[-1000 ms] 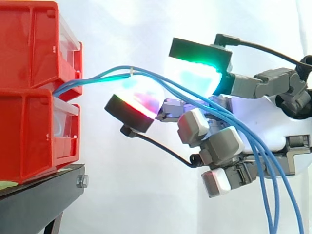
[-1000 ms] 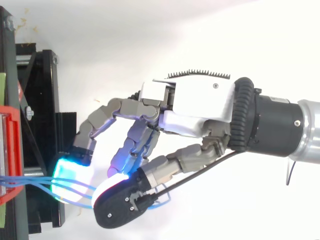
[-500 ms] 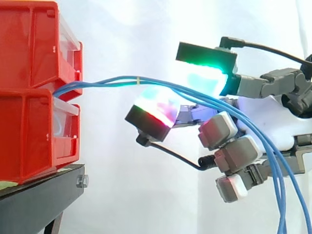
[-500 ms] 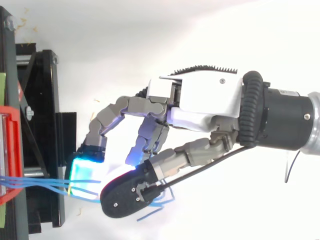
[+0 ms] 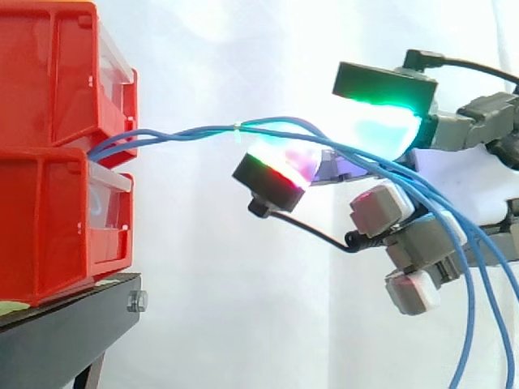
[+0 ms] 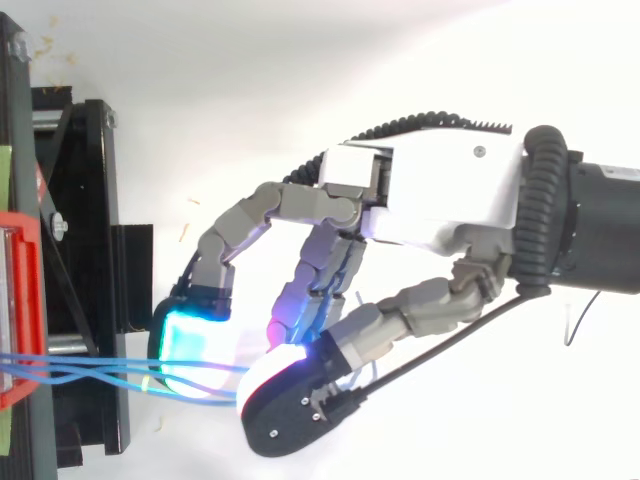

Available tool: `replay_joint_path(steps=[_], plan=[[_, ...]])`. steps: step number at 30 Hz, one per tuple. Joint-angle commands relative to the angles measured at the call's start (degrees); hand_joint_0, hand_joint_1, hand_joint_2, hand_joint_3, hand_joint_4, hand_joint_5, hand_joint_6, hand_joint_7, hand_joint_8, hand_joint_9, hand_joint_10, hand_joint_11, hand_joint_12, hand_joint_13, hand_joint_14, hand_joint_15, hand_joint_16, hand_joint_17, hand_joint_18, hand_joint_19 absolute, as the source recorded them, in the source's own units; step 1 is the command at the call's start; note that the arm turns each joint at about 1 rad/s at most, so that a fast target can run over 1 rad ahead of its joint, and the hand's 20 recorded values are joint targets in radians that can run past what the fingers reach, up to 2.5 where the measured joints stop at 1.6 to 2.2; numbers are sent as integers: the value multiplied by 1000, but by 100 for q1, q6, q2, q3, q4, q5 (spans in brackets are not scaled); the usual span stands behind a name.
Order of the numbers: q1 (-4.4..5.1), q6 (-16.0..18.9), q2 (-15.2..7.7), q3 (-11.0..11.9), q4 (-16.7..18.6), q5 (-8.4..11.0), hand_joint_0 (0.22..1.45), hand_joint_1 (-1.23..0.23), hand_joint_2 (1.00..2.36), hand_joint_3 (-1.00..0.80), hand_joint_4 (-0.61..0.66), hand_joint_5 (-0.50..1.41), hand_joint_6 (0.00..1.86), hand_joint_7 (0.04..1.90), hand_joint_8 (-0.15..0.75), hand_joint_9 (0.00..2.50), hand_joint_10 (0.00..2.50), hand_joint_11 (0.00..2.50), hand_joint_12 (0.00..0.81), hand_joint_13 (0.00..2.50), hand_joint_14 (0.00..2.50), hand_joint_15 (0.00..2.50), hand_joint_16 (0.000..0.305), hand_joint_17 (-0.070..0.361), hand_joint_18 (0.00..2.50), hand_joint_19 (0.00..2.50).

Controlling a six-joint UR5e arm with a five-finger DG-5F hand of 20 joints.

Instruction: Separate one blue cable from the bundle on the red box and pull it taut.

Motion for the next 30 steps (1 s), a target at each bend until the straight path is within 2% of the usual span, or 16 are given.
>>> replay_joint_path(steps=[1, 8, 12, 17, 22, 26, 28, 30], plan=[[-4, -61, 90, 0, -299, 0, 764, -934, 1000, -500, -211, -93, 955, 878, 299, 1265, 26, 771, 426, 1290, 29, 811, 56, 125, 994, 654], [-4, -149, 152, 0, -518, -9, 622, -870, 1000, -500, -58, -62, 927, 872, 315, 1383, 28, 805, 436, 1338, 29, 821, 56, 125, 1032, 700], [-4, -166, 143, 0, -518, -9, 558, -738, 1000, -500, -32, -50, 907, 896, 314, 1403, 27, 775, 443, 1364, 29, 826, 58, 131, 1059, 708], [-4, -166, 160, 0, -536, -9, 580, -721, 1000, -500, -36, -48, 901, 921, 321, 1404, 25, 767, 443, 1367, 29, 827, 57, 129, 1054, 713], [-13, -166, 187, 0, -545, -9, 655, -862, 1009, -400, 13, -77, 922, 848, 322, 1304, 27, 761, 447, 1338, 29, 812, 58, 131, 1053, 704], [-13, -166, 213, 0, -580, -9, 682, -879, 1007, -418, -19, -87, 930, 814, 317, 1284, 26, 756, 438, 1328, 29, 823, 58, 131, 1048, 692], [-21, -166, 222, 0, -589, -9, 649, -870, 1000, -495, 16, -88, 927, 785, 312, 1284, 26, 766, 440, 1327, 29, 823, 58, 131, 1043, 703], [-13, -166, 222, 0, -597, -9, 581, -790, 1000, -500, 36, -81, 914, 772, 316, 1296, 24, 745, 446, 1326, 28, 816, 59, 132, 1045, 709]])
